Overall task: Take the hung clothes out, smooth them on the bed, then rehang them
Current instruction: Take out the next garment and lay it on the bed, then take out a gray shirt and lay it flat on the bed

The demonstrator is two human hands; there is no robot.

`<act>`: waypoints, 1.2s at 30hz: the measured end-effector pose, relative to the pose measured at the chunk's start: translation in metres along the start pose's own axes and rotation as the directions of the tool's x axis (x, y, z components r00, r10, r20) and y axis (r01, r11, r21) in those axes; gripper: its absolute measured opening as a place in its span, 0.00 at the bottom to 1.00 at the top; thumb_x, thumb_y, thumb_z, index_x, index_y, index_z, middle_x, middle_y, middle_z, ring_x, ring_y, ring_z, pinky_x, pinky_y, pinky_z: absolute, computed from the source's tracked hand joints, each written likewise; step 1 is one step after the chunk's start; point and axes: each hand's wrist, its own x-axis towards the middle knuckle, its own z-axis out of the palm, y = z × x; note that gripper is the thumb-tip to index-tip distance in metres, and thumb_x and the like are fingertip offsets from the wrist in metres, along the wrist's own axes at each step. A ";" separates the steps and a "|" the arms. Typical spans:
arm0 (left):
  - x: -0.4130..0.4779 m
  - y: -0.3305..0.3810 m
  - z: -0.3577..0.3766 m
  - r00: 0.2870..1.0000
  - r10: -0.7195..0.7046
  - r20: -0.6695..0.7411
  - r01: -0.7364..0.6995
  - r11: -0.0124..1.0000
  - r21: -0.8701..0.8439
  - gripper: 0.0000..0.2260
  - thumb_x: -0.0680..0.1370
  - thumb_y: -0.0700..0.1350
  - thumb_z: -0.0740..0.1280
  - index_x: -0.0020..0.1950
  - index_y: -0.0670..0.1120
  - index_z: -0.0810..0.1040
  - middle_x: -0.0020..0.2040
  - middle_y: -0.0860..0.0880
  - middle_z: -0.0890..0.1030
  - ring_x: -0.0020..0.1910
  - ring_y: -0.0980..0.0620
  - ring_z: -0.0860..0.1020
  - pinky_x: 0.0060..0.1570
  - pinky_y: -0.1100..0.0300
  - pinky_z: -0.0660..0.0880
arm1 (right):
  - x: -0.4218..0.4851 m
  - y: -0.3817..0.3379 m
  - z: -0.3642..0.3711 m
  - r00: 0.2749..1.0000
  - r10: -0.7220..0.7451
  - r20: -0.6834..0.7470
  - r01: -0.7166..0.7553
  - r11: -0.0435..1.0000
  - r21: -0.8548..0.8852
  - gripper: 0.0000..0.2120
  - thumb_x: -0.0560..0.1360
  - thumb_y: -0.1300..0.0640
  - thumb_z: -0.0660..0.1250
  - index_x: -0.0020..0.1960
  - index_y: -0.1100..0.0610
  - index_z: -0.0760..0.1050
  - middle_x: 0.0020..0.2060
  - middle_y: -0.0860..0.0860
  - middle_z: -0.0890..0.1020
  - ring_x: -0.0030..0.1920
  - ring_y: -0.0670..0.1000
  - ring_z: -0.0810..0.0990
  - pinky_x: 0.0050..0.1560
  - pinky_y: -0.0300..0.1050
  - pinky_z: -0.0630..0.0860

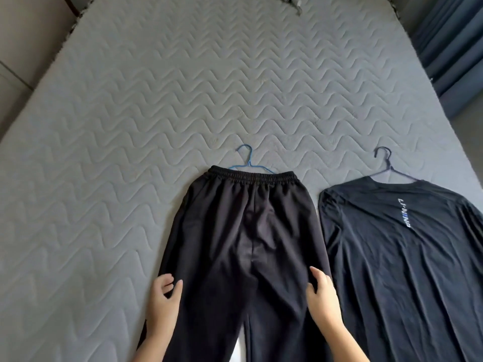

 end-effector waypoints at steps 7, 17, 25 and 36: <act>-0.108 -0.103 -0.045 0.979 -0.198 0.043 0.198 0.980 -0.011 0.04 0.74 0.39 0.67 0.45 0.48 0.75 0.45 0.47 0.79 0.50 0.45 0.77 0.53 0.53 0.71 | -0.094 0.078 -0.002 0.983 0.099 0.154 -0.095 0.995 -0.033 0.20 0.75 0.64 0.59 0.67 0.58 0.68 0.63 0.56 0.74 0.62 0.56 0.74 0.62 0.47 0.69; -0.247 -0.179 -0.099 0.893 -0.447 0.046 0.448 0.894 -0.009 0.07 0.77 0.42 0.62 0.51 0.41 0.76 0.48 0.42 0.80 0.48 0.44 0.78 0.48 0.55 0.70 | -0.196 0.149 -0.044 0.954 0.163 0.251 -0.143 0.985 -0.098 0.15 0.76 0.61 0.59 0.61 0.59 0.72 0.54 0.56 0.80 0.50 0.54 0.76 0.47 0.43 0.67; -0.329 -0.216 -0.129 0.840 -0.539 0.064 0.542 0.830 -0.133 0.07 0.78 0.45 0.61 0.51 0.42 0.74 0.45 0.46 0.79 0.45 0.48 0.77 0.51 0.53 0.69 | -0.234 0.196 -0.080 0.892 0.238 0.385 -0.185 0.968 -0.171 0.06 0.73 0.61 0.63 0.37 0.58 0.73 0.22 0.49 0.74 0.22 0.48 0.70 0.25 0.37 0.66; -0.421 -0.308 -0.195 0.677 -0.736 -0.002 0.624 0.575 -0.530 0.09 0.79 0.41 0.59 0.55 0.37 0.72 0.46 0.41 0.76 0.46 0.45 0.74 0.48 0.49 0.70 | -0.261 0.135 -0.025 0.866 0.117 0.486 0.175 0.839 -0.515 0.16 0.73 0.67 0.58 0.29 0.56 0.69 0.28 0.54 0.71 0.28 0.51 0.69 0.33 0.44 0.68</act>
